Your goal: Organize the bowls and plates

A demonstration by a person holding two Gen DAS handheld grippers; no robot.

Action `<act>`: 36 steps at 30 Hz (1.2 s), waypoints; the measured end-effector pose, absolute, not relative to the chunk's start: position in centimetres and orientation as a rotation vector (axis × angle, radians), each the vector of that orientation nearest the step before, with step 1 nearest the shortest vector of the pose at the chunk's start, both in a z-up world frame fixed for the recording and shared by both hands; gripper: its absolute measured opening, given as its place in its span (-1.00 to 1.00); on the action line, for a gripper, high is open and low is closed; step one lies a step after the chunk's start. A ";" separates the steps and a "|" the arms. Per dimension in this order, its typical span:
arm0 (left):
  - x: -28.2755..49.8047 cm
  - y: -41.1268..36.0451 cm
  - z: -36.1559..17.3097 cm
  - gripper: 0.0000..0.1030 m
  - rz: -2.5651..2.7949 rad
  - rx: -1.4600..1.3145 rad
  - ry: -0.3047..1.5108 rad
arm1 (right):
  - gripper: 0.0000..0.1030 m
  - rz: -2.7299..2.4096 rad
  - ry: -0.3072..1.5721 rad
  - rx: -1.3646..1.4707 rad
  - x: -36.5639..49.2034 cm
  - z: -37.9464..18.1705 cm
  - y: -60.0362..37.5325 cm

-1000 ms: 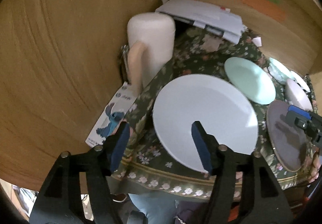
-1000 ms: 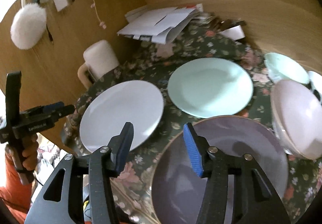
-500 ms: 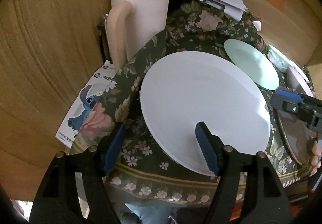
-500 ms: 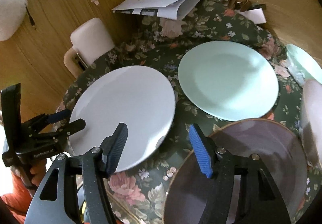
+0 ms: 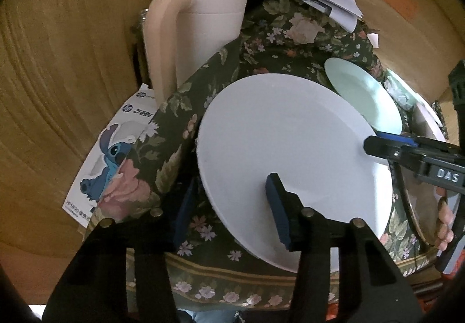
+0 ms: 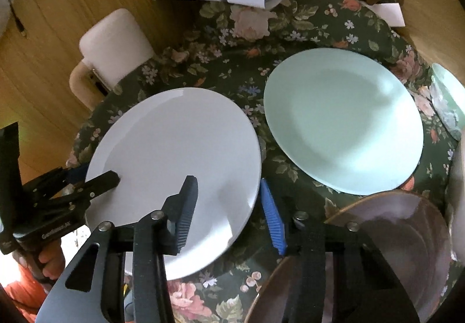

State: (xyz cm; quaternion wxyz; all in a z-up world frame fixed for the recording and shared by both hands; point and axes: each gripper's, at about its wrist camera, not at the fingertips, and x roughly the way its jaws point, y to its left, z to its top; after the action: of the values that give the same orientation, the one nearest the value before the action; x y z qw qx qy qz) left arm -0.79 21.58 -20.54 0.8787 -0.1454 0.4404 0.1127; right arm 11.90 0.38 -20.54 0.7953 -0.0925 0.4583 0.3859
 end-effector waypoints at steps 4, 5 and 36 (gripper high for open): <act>-0.6 21.2 -20.5 -0.13 0.211 -0.289 0.922 | -0.32 0.825 1.013 -0.202 12.5 -21.0 0.9; -0.5 21.3 -20.5 -0.13 0.212 -0.286 0.919 | -0.33 0.829 1.028 -0.195 12.7 -21.2 1.1; -0.7 19.9 -18.0 -0.12 0.188 -0.312 0.866 | -0.34 0.828 0.894 -0.145 10.8 -18.9 -1.4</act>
State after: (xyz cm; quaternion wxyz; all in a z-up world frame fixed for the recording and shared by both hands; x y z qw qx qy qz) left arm -0.70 19.91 -18.04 0.8916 -0.1502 0.4174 0.0906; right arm 10.82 -1.36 -18.91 0.8176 -0.0680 0.4194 0.3885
